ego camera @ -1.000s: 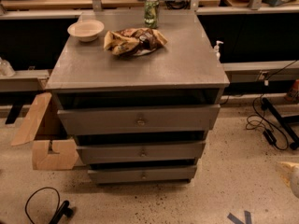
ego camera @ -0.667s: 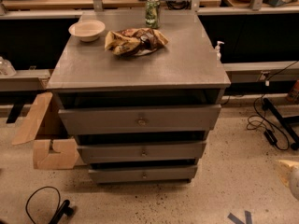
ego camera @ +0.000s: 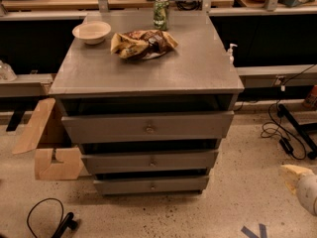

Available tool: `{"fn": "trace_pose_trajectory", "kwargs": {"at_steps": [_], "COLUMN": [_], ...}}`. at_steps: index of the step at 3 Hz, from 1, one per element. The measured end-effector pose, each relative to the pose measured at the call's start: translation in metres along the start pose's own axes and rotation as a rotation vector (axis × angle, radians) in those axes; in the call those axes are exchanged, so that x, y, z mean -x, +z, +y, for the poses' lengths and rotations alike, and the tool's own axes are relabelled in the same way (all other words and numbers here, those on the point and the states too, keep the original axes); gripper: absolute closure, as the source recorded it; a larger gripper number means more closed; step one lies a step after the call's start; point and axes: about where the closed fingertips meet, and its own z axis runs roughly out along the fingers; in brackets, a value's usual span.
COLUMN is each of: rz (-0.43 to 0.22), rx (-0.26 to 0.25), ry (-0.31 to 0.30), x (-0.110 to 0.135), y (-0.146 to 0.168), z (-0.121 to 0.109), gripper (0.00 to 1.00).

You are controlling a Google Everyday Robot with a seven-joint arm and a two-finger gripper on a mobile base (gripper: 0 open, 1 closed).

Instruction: Close bottom drawer

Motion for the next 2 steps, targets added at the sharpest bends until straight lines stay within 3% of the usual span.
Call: {"fn": "trace_pose_trajectory", "kwargs": {"at_steps": [2], "rz": [-0.004], "rx": [0.003], "ry": [0.003], "x": [0.0015], "y": [0.0017], "z": [0.0014], "gripper": [0.12]}}
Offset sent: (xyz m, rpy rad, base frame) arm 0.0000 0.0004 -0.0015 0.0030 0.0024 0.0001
